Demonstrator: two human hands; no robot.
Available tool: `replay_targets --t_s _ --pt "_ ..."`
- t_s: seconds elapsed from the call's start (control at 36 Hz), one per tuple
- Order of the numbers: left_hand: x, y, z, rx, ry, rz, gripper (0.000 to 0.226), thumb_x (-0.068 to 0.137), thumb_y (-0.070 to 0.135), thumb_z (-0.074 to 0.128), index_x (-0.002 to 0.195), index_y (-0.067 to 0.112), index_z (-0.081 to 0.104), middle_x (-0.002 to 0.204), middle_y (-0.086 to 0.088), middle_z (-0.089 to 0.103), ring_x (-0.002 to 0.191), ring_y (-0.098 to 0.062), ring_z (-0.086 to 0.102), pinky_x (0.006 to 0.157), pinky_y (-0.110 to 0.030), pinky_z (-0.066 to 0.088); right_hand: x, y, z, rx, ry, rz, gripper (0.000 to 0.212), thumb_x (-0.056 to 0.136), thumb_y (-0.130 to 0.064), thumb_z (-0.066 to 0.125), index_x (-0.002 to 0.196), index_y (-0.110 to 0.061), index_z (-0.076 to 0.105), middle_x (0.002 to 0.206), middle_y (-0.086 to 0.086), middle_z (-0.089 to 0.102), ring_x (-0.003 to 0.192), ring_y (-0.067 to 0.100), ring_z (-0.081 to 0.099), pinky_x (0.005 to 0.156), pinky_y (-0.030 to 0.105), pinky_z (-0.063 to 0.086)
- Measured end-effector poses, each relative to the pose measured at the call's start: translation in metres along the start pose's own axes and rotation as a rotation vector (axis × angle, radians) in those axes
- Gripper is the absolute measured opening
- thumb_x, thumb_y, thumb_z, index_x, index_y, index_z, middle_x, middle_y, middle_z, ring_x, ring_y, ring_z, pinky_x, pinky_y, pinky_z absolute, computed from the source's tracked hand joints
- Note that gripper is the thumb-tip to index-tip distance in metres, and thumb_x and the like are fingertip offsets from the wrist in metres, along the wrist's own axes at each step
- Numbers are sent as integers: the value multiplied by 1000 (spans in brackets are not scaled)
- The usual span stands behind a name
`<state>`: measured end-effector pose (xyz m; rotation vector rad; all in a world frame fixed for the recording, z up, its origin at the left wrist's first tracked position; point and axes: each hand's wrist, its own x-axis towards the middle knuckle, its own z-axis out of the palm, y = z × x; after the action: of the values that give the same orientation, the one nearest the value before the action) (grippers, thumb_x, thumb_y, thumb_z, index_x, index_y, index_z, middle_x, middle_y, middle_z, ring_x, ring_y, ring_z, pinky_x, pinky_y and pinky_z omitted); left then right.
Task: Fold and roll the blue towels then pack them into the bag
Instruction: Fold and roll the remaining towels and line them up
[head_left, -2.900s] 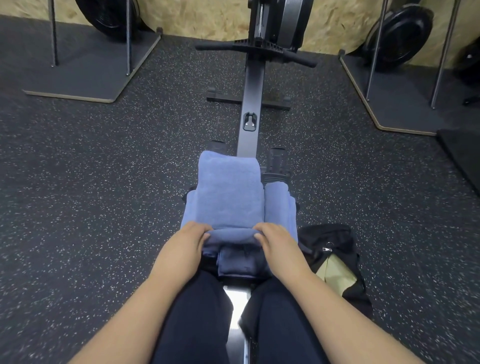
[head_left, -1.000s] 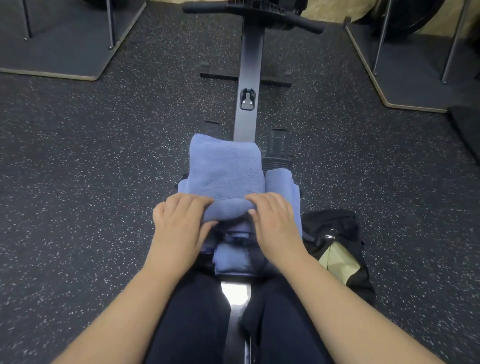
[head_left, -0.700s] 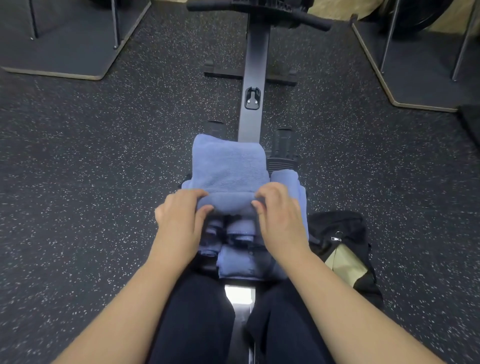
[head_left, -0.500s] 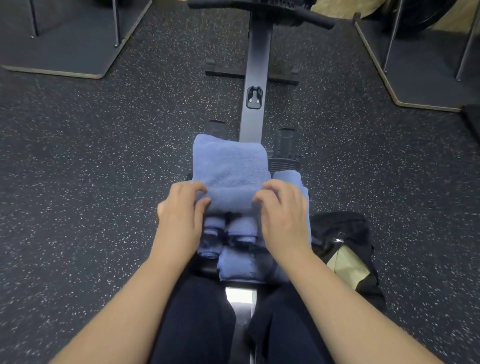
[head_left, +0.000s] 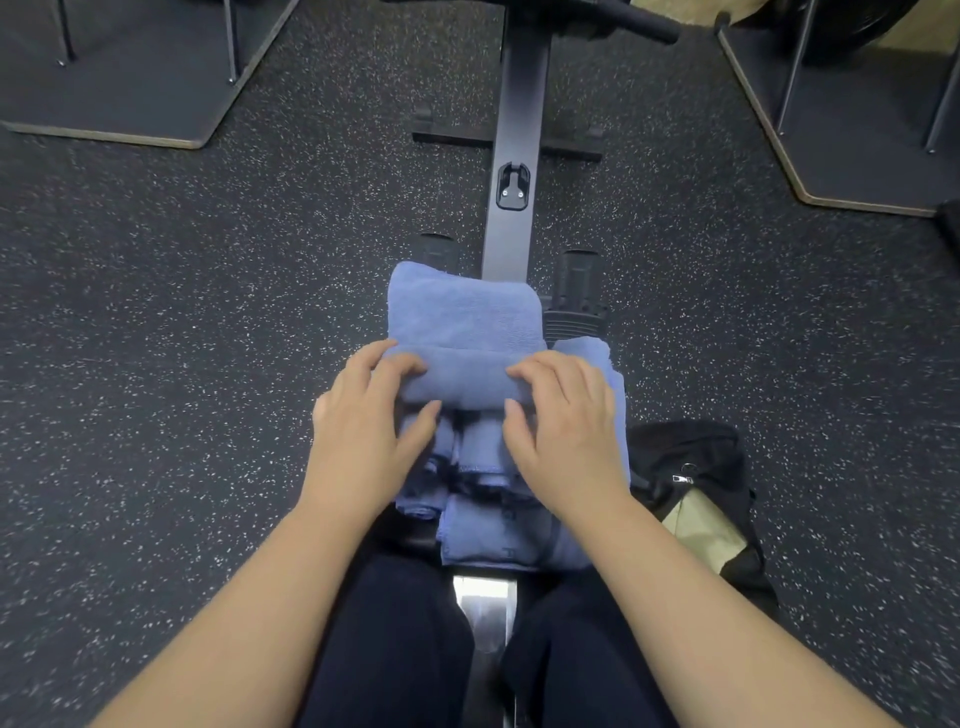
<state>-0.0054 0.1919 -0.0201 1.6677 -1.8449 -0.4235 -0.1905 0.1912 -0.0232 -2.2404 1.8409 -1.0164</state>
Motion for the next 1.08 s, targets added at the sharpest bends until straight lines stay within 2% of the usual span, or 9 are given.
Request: replay_targets --t_s 0.11,0.22,0.36,0.5,0.61,0.69,0.86,0.94,1.08 --pt "4 -2 3 36 10 -35 41 80 27 74 117 24 55 142 -1 37 130 -23 37 100 -47 30 3 3 3 -4 -34 -17 37 78 -28 56 110 -10 61 117 5 56 112 21 42 96 33 29" --pt "8 -4 5 58 25 11 41 83 22 73 119 18 55 143 -7 38 131 -24 33 99 -48 31 6 7 8 17 -34 3 44 71 -10 66 114 -11 59 123 9 51 114 26 43 98 40 34" --pt "13 -7 6 14 8 47 45 79 17 51 125 15 50 142 -4 41 132 -21 35 100 -44 32 10 10 9 79 -62 14 43 76 -11 61 119 -13 58 125 13 45 115 31 45 99 45 41" --pt "18 -14 6 -62 -37 75 49 82 9 42 131 14 45 142 -5 40 133 -21 36 108 -44 31 13 13 8 150 -104 1 47 79 -7 59 126 -9 55 127 13 46 117 27 43 106 27 29" --pt "18 -13 3 -204 -52 44 47 94 -2 43 136 16 37 135 3 37 122 -4 39 107 -20 28 14 13 8 217 -105 -25 64 68 10 53 126 -14 41 129 17 46 120 24 37 109 15 18" --pt "18 -11 -1 -207 -10 65 45 94 -5 44 134 14 39 132 4 36 118 -1 39 103 -9 26 15 14 7 283 -80 -12 61 67 8 51 119 -21 36 127 17 48 118 21 37 108 9 16" --pt "11 -11 -11 -233 44 165 42 91 1 42 130 17 40 132 2 38 125 -9 39 109 -19 29 9 14 -5 351 -95 -60 42 72 -13 46 113 -20 39 125 16 50 119 19 41 107 18 26" --pt "3 -8 -17 -259 36 171 42 91 4 41 128 23 39 132 3 39 124 -8 41 108 -17 30 5 12 -14 351 -90 -85 41 71 -13 48 112 -17 41 123 14 47 118 8 38 104 10 23" --pt "-13 -5 -26 -266 -42 36 40 96 6 47 123 35 40 124 6 49 104 -7 50 90 -12 35 -3 11 -25 350 -140 -68 40 70 -19 49 110 -20 45 114 -1 44 107 -3 39 94 5 29"
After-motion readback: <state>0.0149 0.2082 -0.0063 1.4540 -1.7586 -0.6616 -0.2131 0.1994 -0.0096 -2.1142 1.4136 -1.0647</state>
